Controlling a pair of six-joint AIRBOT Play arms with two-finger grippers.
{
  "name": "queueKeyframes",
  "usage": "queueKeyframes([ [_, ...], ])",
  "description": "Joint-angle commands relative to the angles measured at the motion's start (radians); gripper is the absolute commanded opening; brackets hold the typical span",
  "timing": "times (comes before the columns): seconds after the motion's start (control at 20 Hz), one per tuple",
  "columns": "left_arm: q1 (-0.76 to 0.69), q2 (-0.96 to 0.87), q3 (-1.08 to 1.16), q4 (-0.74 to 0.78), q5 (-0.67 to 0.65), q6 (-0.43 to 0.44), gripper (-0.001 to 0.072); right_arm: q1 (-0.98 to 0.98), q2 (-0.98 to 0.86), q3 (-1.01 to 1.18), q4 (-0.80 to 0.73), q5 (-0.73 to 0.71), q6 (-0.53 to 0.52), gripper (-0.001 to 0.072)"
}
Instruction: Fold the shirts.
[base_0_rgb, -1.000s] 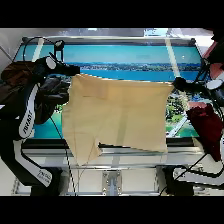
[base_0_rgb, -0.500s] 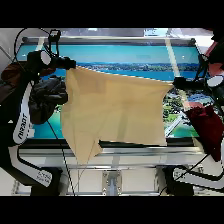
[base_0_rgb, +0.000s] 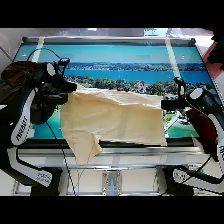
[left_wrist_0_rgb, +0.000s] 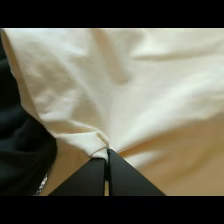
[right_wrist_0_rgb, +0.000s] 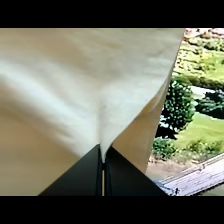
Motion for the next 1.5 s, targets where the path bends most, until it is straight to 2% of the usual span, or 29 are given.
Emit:
queueKeyframes([
  [0.0,0.000,0.000,-0.080,-0.002,-0.070,0.000,0.0011,0.010,0.002,-0.066,-0.013,-0.054,0.026,0.0025],
  [0.3,0.000,-0.002,-0.109,0.057,-0.062,-0.004,0.0011,0.009,0.001,-0.068,-0.060,-0.104,0.083,0.0025],
  [0.45,0.000,-0.003,-0.109,0.157,-0.028,-0.056,0.0011,0.009,0.002,-0.068,-0.143,-0.118,0.142,0.0025],
  [0.55,0.000,-0.003,-0.109,0.193,-0.002,-0.080,0.0011,0.009,0.001,-0.067,-0.150,-0.129,0.144,0.0025],
  [0.95,0.000,-0.003,-0.109,0.148,0.016,-0.090,0.0015,0.010,0.001,-0.068,-0.083,-0.121,0.133,0.0028],
  [1.0,0.000,-0.003,-0.109,0.139,0.011,-0.090,0.0065,0.010,0.001,-0.068,-0.082,-0.092,0.134,0.0074],
  [1.05,0.000,-0.003,-0.109,0.135,0.003,-0.090,0.0278,0.010,0.001,-0.068,-0.083,-0.053,0.135,0.0197],
  [1.1,0.000,-0.003,-0.109,0.134,-0.011,-0.090,0.0590,0.010,0.001,-0.068,-0.088,-0.008,0.136,0.0324],
  [1.15,0.000,-0.002,-0.109,0.134,-0.029,-0.090,0.0648,0.010,0.001,-0.068,-0.093,0.032,0.136,0.0345],
  [1.3,0.000,0.060,-0.109,0.119,-0.024,-0.089,0.0649,0.008,0.042,-0.067,-0.118,0.058,0.140,0.0344],
  [1.45,0.009,0.243,-0.109,0.127,-0.003,-0.083,0.0649,-0.034,0.192,-0.067,-0.148,0.030,0.152,0.0344],
])
